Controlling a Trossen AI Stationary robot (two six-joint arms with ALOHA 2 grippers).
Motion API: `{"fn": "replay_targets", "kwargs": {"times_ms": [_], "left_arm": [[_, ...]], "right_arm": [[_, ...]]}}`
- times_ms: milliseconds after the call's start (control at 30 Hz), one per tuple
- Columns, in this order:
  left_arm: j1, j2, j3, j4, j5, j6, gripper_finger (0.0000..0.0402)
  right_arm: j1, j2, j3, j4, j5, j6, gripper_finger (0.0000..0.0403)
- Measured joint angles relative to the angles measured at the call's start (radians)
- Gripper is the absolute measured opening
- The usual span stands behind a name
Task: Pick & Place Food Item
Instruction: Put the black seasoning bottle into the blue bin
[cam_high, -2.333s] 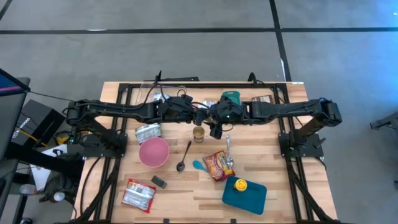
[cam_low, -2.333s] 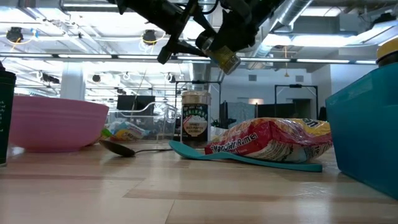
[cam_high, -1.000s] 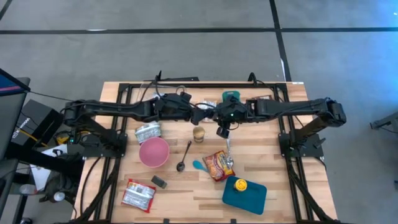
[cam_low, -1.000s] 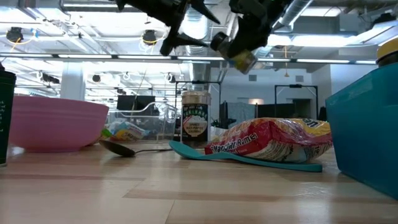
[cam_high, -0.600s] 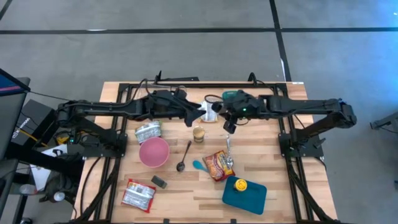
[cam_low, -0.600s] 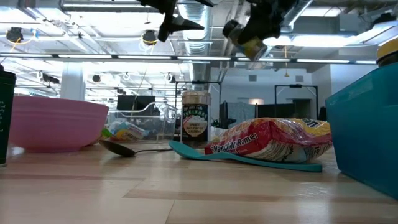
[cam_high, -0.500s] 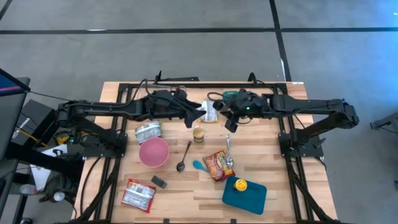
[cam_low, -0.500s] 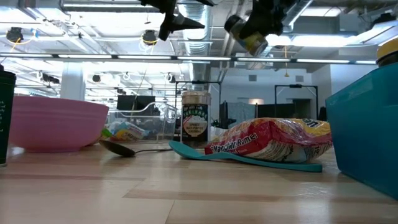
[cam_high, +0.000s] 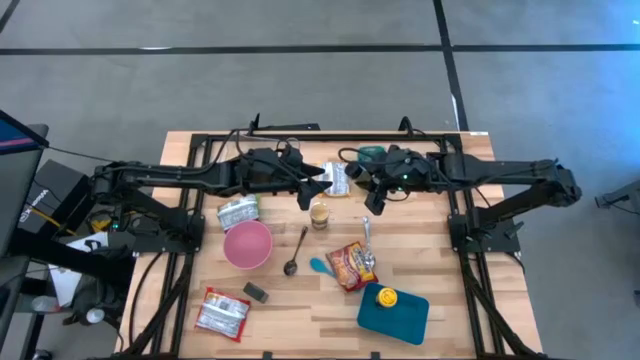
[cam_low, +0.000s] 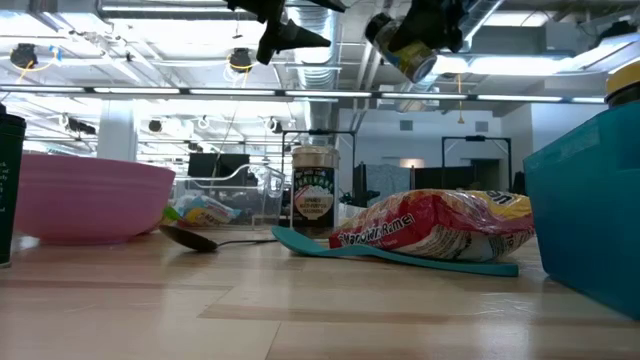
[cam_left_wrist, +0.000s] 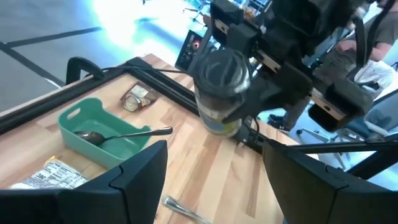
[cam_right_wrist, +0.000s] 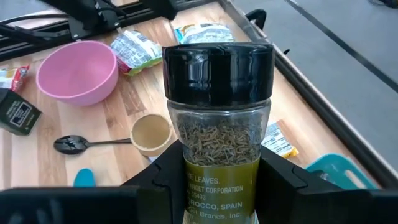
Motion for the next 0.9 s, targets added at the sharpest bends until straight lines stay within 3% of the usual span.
{"fn": "replay_targets", "kwargs": {"times_ms": [333,700,900], "left_arm": [[-0.015,0.056,0.001,0.024,0.000,0.001,0.0259],[-0.059,0.178,0.000,0.151,0.001,0.001,0.0259],[-0.061,0.213,0.000,0.193,0.000,-0.006,0.0259]], "right_arm": [[0.077,0.000,-0.006,0.023,0.100,0.057,0.0127],[0.135,-0.099,-0.254,0.253,0.201,0.213,0.0127],[0.177,-0.154,-0.307,0.327,0.203,0.218,0.0127]]}}
